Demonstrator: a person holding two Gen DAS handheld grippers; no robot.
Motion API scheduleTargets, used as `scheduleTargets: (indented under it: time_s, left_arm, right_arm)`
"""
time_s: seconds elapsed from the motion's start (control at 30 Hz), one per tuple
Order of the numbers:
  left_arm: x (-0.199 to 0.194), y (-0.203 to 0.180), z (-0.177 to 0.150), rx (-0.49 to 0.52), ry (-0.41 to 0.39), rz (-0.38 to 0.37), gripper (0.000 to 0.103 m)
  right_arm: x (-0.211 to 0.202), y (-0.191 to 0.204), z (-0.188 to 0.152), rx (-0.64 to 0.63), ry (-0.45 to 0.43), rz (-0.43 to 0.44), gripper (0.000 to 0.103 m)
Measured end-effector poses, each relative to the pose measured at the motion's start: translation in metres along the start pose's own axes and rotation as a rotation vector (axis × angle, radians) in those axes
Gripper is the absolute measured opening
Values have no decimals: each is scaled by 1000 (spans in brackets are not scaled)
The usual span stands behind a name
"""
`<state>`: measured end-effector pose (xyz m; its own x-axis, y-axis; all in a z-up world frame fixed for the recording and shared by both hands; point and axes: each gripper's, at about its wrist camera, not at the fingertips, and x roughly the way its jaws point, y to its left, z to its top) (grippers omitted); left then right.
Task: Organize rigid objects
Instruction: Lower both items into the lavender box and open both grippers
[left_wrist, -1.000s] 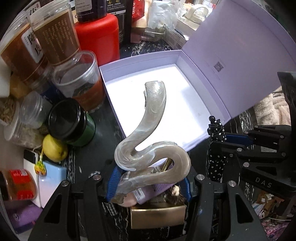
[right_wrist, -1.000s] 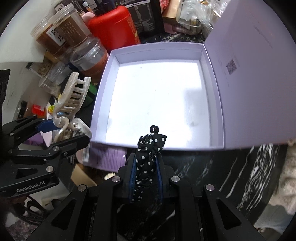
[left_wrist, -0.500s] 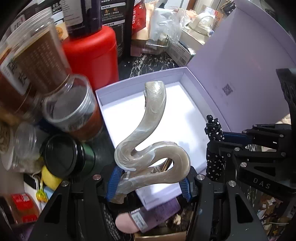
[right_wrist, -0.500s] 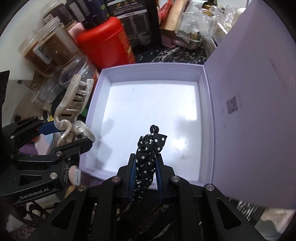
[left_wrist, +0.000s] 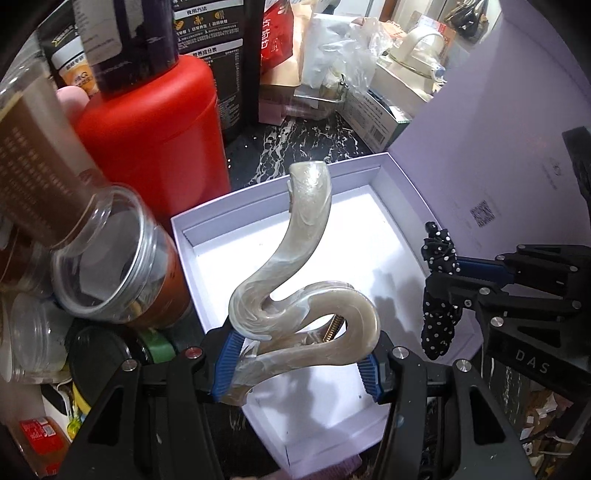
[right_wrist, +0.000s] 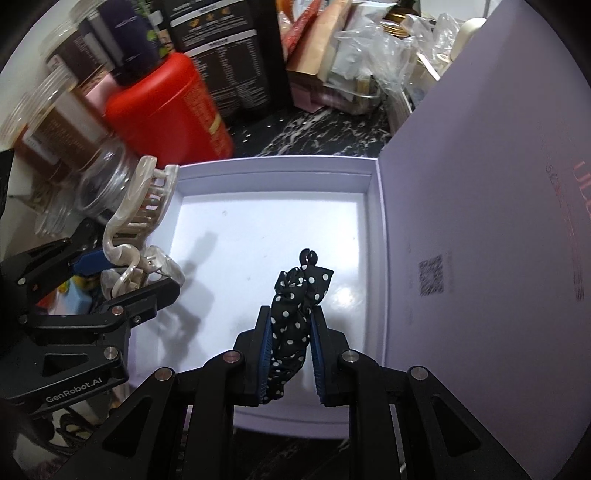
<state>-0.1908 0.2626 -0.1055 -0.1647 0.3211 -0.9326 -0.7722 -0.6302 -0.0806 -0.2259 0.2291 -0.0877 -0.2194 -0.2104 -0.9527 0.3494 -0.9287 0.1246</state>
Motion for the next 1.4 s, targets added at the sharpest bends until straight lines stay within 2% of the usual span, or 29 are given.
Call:
scheduleTargets:
  time_s: [0.6, 0.73, 0.9, 0.93, 1.0, 1.03, 1.23, 1.4]
  left_arm:
    - [33, -5, 20, 7, 19, 71, 55]
    - [36, -2, 21, 1, 27, 34, 55]
    - [36, -3, 16, -3, 49, 73, 56]
    - [35, -3, 15, -6, 48, 75, 59]
    - [30, -4, 14, -5, 40, 87, 76]
    - [28, -4, 13, -1, 37, 106, 80]
    - [11, -1, 7, -4, 20, 122, 80]
    - [-3, -2, 5, -10, 2, 129, 80]
  right_arm:
    - [23, -8, 15, 9, 0, -60, 20]
    - [23, -9, 15, 16, -5, -55, 22]
    - [20, -9, 16, 21, -4, -64, 27]
    - [19, -9, 16, 22, -1, -61, 30]
    - [16, -7, 16, 23, -6, -59, 34]
    - [14, -6, 16, 22, -10, -58, 37]
    - [4, -4, 13, 29, -22, -66, 44]
    - [-8, -1, 10, 32, -41, -67, 45]
